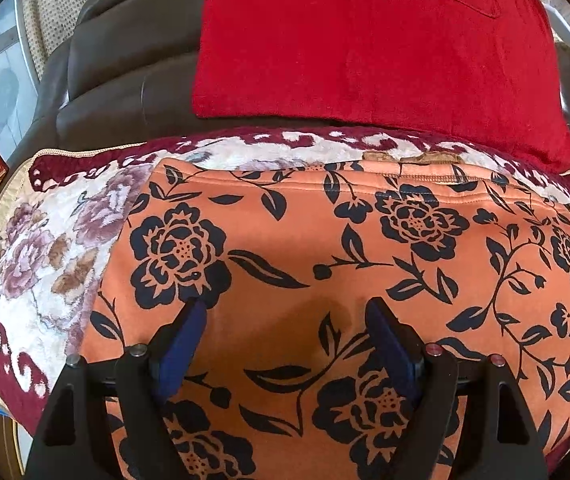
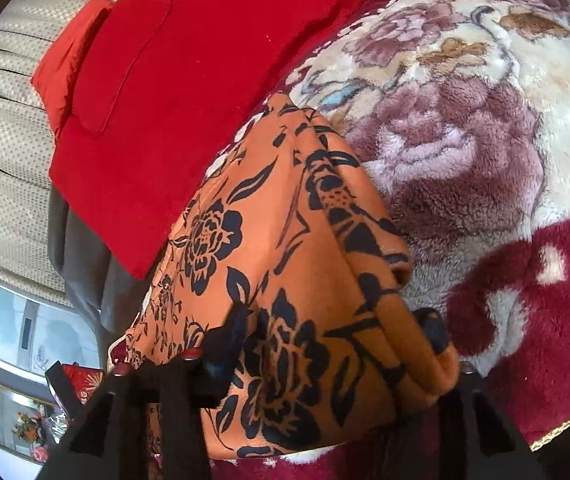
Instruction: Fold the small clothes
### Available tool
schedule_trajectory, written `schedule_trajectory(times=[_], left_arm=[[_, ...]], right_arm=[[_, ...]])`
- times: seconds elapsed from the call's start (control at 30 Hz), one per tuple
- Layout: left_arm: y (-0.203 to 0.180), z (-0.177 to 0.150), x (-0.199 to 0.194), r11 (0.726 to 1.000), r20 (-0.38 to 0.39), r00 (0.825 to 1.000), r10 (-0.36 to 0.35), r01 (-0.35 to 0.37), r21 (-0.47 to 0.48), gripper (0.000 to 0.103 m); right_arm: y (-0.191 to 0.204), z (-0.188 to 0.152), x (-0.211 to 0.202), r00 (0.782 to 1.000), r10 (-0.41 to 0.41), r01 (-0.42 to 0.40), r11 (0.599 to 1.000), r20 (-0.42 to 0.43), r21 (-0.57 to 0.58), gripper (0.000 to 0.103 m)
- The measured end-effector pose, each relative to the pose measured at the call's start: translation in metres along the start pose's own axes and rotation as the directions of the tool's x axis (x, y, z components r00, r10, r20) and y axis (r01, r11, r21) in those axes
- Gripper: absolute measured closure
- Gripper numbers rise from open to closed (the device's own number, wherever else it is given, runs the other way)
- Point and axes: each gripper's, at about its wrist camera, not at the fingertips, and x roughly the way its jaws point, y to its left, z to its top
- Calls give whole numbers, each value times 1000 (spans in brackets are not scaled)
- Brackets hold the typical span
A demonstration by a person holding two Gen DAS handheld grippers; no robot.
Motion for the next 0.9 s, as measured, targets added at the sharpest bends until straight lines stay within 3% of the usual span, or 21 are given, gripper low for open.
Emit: schedule_trajectory(times=[0.27, 0.7, 0.9], left_arm=[[-5, -4, 22, 1000, -15, 1000, -6, 6, 20, 17], [-3, 0, 12, 1000, -27, 1000, -14, 15, 8, 17], [-16, 6, 1, 997, 14, 998, -69, 69, 16, 17]], right_arm=[[2, -1, 4, 1000, -21, 21, 999, -7, -24, 52], [3, -1, 5, 1000, -28, 27, 999, -9, -34, 57], [1, -2, 3, 1000, -24, 23, 999, -11, -34, 61]])
